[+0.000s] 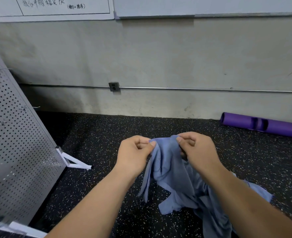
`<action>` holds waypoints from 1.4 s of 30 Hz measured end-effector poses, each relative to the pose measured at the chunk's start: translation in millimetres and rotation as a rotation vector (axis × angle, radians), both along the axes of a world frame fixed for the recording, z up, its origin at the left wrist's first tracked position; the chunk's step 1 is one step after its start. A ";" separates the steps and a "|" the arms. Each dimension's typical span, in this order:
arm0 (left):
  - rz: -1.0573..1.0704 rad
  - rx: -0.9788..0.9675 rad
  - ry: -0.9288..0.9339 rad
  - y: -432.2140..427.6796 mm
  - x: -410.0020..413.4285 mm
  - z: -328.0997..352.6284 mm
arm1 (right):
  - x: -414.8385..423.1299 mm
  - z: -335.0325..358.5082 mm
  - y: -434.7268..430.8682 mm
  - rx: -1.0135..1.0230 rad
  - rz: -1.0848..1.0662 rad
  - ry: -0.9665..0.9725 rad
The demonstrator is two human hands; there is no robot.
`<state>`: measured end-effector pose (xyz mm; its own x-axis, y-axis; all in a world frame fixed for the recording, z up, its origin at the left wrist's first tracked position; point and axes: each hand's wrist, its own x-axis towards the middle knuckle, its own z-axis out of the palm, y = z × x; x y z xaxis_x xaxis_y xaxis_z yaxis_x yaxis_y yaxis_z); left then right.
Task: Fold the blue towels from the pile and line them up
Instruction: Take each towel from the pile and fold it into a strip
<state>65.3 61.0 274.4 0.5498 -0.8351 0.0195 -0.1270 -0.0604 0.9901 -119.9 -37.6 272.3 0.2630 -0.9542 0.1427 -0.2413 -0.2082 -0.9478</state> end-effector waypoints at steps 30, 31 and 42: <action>0.017 -0.009 0.196 5.1 -30.2 9.4 | 11.1 9.8 36.6 -0.231 0.081 0.125; 0.016 0.001 0.197 5.4 -29.4 9.7 | 11.2 9.7 36.4 -0.245 0.083 0.145; -0.188 0.048 0.262 10.1 -29.3 28.1 | 4.5 10.1 27.4 -0.282 0.040 0.145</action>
